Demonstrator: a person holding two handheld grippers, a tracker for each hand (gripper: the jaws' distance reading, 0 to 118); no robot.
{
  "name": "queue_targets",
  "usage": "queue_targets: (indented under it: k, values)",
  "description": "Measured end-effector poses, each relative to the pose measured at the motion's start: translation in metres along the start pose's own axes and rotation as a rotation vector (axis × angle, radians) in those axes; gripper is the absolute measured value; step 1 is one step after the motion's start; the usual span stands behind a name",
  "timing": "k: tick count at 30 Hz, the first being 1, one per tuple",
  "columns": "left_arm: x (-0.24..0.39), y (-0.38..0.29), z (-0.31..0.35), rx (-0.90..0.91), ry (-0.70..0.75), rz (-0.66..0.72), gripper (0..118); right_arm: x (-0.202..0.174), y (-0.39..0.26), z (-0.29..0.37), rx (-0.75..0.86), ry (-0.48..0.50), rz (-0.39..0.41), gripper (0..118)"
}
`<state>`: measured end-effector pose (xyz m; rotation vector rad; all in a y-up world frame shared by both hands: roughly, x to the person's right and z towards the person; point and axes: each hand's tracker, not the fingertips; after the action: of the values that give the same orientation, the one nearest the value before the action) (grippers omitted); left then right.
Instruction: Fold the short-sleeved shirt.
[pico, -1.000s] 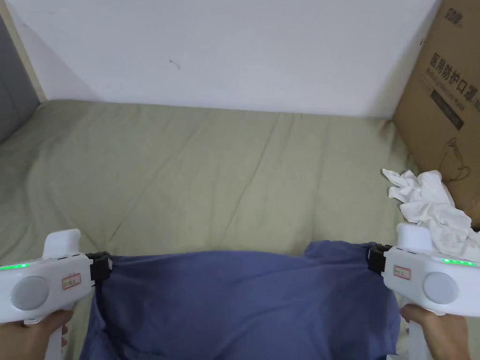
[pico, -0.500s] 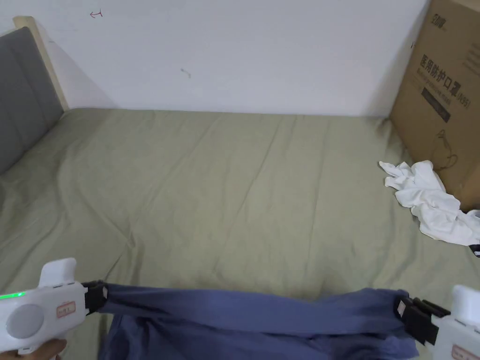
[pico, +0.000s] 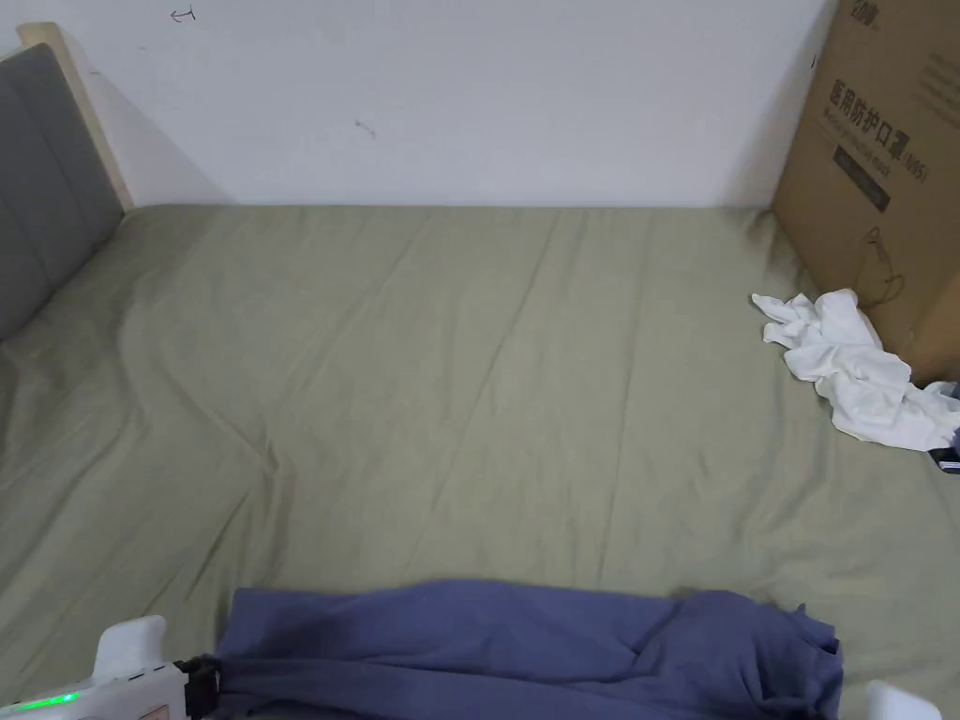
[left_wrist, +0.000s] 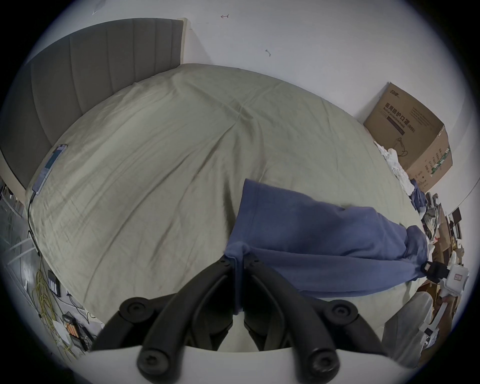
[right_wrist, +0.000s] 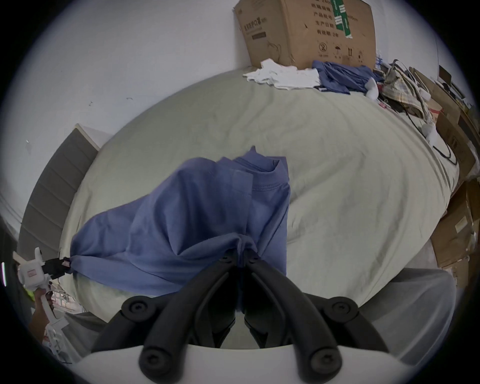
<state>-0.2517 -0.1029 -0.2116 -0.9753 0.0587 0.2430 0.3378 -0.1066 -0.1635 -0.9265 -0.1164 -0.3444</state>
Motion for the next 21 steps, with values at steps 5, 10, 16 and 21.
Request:
queue_targets:
  k: [5,10,16,21]
  values:
    - [0.01,-0.003,0.004,-0.016,0.005,-0.008,33,-0.006,0.004,0.01,0.015,-0.014,0.011,49]
    - [0.022,0.012,0.032,0.064,-0.039,0.001,92,-0.017,0.025,0.043,0.108,0.005,0.067,111]
    - [0.048,0.049,0.082,0.284,-0.112,-0.018,118,-0.054,0.073,0.102,0.354,0.059,0.159,111]
    - [0.081,0.082,0.126,0.488,-0.141,-0.081,118,-0.092,0.106,0.145,0.583,0.061,0.257,111]
